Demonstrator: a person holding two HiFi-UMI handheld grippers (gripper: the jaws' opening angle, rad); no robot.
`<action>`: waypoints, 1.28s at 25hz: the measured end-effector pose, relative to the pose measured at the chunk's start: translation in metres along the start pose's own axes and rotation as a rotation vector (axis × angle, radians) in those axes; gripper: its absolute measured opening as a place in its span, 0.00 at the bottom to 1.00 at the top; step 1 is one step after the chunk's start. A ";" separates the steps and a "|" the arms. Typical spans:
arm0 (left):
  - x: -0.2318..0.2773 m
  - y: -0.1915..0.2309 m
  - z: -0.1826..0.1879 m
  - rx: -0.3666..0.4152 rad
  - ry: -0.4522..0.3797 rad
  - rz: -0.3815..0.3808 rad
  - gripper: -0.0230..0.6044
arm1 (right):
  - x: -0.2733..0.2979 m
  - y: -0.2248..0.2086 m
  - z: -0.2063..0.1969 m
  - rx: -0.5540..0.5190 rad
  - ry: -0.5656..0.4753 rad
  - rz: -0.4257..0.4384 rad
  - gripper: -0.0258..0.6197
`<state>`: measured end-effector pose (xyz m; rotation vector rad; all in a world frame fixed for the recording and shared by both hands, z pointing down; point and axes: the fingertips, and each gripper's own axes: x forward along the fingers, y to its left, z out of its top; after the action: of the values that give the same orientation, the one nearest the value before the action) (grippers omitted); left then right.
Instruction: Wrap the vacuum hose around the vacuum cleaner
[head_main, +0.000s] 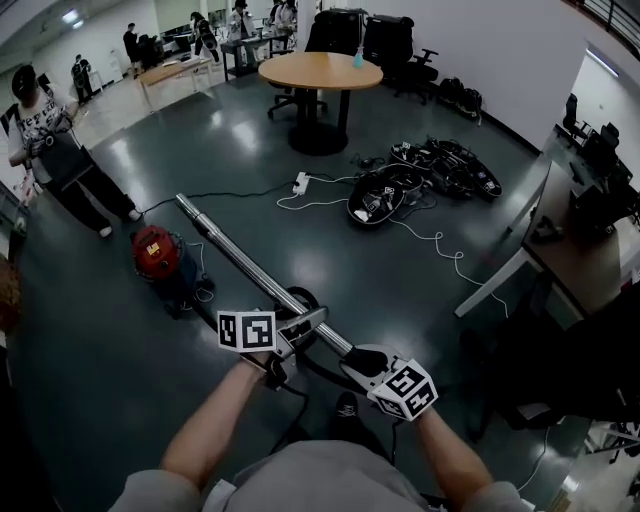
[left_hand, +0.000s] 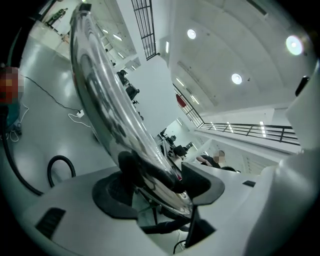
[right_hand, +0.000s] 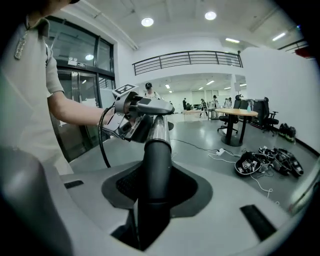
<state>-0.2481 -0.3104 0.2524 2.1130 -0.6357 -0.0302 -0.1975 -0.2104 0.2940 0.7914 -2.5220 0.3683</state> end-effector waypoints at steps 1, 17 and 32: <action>0.001 0.003 0.002 -0.010 -0.001 0.011 0.47 | 0.000 -0.005 0.003 -0.022 0.010 0.015 0.25; 0.009 0.054 0.013 0.286 0.004 0.344 0.50 | 0.017 -0.113 0.004 -0.143 0.110 0.169 0.25; 0.038 0.049 0.069 1.566 0.489 0.523 0.50 | 0.049 -0.137 0.072 -0.234 0.248 0.237 0.25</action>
<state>-0.2536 -0.4032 0.2575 3.0249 -1.0283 1.7052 -0.1772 -0.3702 0.2727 0.3360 -2.3705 0.2254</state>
